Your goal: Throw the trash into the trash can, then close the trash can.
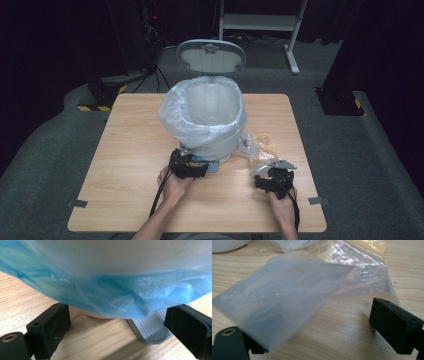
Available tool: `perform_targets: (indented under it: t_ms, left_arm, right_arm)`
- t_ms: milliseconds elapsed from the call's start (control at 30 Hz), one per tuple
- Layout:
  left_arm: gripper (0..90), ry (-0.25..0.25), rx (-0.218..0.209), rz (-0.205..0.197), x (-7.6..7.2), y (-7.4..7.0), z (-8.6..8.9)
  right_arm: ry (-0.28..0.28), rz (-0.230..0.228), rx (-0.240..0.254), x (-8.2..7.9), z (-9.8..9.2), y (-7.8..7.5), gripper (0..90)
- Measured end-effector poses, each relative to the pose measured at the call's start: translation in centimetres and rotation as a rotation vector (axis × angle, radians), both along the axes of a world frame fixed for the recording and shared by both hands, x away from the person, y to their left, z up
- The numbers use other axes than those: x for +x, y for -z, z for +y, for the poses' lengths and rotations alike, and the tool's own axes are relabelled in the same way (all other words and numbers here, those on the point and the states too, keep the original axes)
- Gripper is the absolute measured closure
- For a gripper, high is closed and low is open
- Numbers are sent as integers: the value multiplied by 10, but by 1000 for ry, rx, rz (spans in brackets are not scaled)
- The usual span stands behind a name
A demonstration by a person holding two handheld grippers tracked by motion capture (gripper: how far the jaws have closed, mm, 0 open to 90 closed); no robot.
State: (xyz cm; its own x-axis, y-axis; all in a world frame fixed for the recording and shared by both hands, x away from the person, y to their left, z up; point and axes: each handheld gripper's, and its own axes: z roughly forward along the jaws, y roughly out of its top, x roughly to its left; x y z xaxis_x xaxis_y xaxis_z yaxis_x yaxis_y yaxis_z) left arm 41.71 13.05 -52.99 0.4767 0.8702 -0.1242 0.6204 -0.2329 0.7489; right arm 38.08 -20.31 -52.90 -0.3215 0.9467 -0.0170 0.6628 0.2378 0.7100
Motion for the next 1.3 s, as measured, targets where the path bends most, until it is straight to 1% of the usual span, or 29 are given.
perform_targets:
  t_ms: [33, 67, 100, 167, 200, 267, 300, 333, 367, 467, 500, 567, 600, 633, 667, 733, 833, 867, 900, 933, 1000, 1067, 1167, 1233, 1267, 1300]
  left_arm:
    - [67, 0, 0, 0, 0, 0, 0]
    - [67, -1, -3, 1, 0, 0, 0]
    - [67, 0, -4, 1, 0, 0, 0]
    - [67, 0, -5, 1, 0, 0, 0]
    - [67, -1, -6, 1, 0, 0, 0]
    - [67, -1, -4, -1, 0, 0, 1]
    - [67, -1, -4, -1, 0, 0, 1]
    - [67, -1, -3, -1, 0, 0, 1]
    - [67, 5, 16, 1, 0, 0, 2]
    - [67, 5, 14, 1, 0, 0, 2]
    - [67, 4, 6, 2, 0, 0, 1]
    - [67, 5, 8, 2, 0, 0, 2]
    - [67, 6, 10, 2, 0, 0, 2]
    - [67, 5, 12, 1, 0, 0, 2]
    - [67, 5, 13, 2, 0, 0, 2]
    - [67, 5, 11, 1, 0, 0, 2]
    - [67, 5, 12, 2, 0, 0, 2]
    - [66, 5, 12, 2, 0, 0, 2]
    - [67, 5, 12, 2, 0, 0, 2]
    - [67, 5, 12, 2, 0, 0, 2]
    - [67, 5, 12, 2, 0, 0, 2]
    - [67, 5, 12, 2, 0, 0, 2]
    - [67, 5, 11, 2, 0, 0, 2]
    - [67, 6, 11, 2, 0, 0, 2]
    - [67, 6, 11, 2, 0, 0, 2]
    - [67, 6, 11, 2, 0, 0, 2]
  right_arm:
    - [0, 0, 0, 0, 0, 0, 118]
    - [-31, 30, -2, -3, -2, -3, 132]
    - [-38, 39, 11, -5, -3, -4, 130]
    - [-60, 38, 46, -9, -7, -5, 130]
    - [-75, 27, 50, -11, -9, -4, 130]
    - [-97, 24, 64, -16, -12, -4, 125]
    - [-97, 24, 64, -16, -12, -4, 125]
    - [-99, 20, 61, -18, -13, -4, 126]
    - [-99, 12, 76, -21, -16, -4, 125]
    - [-93, 2, 85, -22, -17, -4, 124]
    - [-94, -6, 93, -22, -18, -5, 122]
    - [-97, -13, 94, -23, -18, -5, 122]
    - [-106, -32, 99, -25, -19, -6, 122]
    - [-106, -32, 99, -25, -19, -6, 122]
    - [-141, -55, 111, -28, -19, -8, 134]
    - [-176, -71, 97, -31, -17, -11, 137]
    - [-201, -95, 95, -34, -16, -17, 150]
    - [-201, -95, 95, -34, -16, -17, 150]
    - [-210, -118, 110, -36, -17, -23, 171]
    - [-210, -118, 110, -36, -17, -23, 171]
    - [-214, -137, 126, -36, -18, -28, 184]
    - [-218, -141, 142, -36, -19, -33, 201]
    - [-219, -150, 151, -34, -19, -37, 222]
    - [-221, -153, 170, -34, -19, -40, 240]
    - [-221, -153, 170, -34, -19, -40, 240]
    - [-235, -157, 185, -33, -19, -42, 257]
